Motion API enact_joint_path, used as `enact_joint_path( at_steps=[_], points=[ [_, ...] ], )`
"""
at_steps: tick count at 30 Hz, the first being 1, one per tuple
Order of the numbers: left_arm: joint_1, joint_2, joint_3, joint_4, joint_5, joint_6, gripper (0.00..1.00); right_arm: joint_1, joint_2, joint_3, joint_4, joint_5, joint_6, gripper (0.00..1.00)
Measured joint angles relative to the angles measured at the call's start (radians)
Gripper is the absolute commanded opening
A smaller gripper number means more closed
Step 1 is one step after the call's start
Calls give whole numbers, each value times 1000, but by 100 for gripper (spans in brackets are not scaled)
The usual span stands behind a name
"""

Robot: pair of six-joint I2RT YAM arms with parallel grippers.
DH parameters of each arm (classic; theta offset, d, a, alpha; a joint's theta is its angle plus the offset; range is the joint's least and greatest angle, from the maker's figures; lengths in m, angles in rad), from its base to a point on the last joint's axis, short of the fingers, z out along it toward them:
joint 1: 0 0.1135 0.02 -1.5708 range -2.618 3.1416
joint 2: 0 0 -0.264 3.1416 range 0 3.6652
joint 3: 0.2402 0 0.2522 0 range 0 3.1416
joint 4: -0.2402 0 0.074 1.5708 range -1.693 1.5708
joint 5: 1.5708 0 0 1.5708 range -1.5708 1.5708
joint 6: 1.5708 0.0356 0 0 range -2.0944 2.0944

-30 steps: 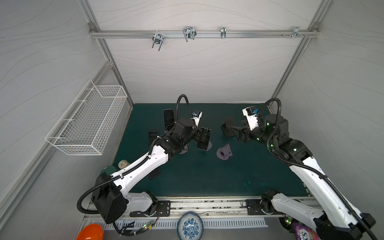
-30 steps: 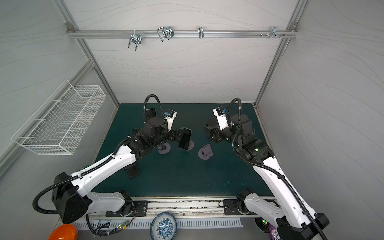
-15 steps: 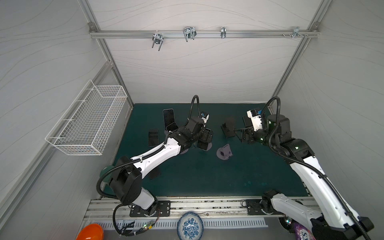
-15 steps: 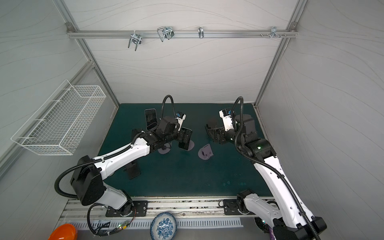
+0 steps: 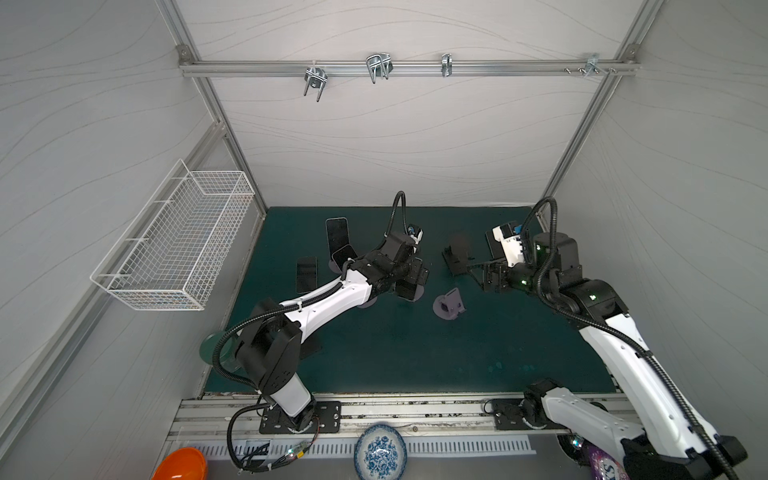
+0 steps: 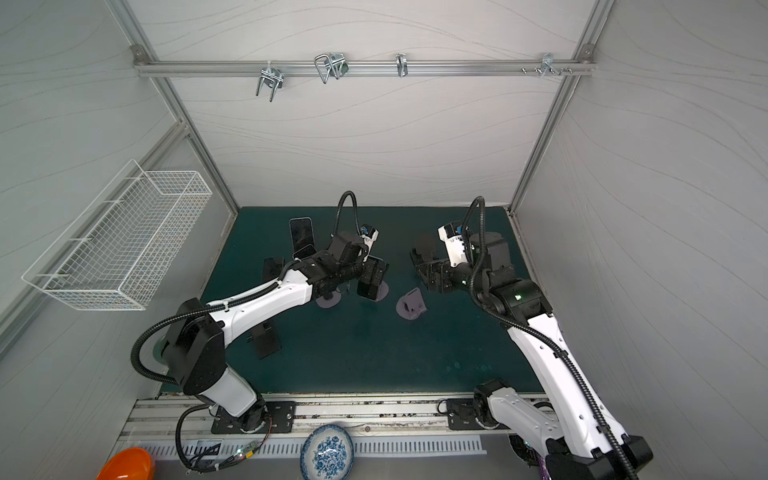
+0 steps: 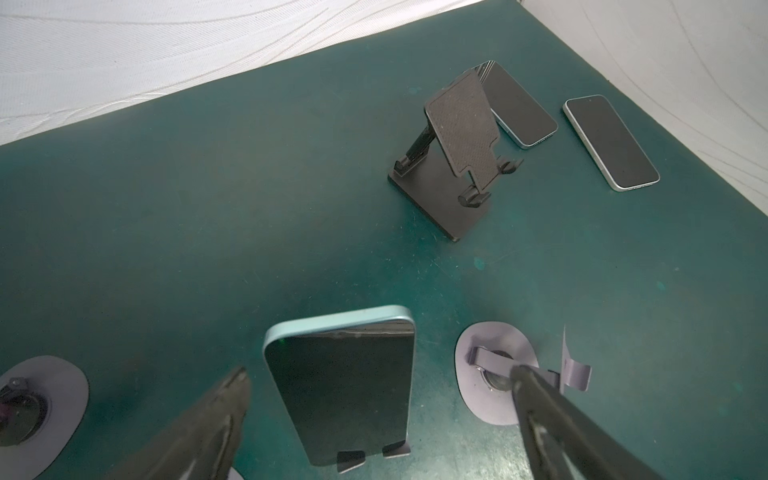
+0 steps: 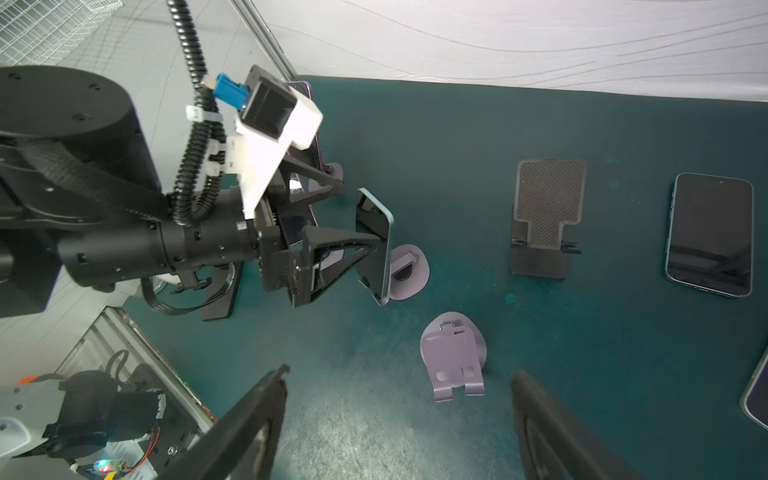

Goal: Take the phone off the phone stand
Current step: 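Lower the left gripper onto the mint-green phone on the lavender stand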

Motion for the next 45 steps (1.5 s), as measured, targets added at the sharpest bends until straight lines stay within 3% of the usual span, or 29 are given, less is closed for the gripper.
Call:
enact_joint_path(
  at_steps=[45],
  points=[
    [51,100,24,-26,53,22,96,1,13,-11,0,-53,27,85]
  ],
)
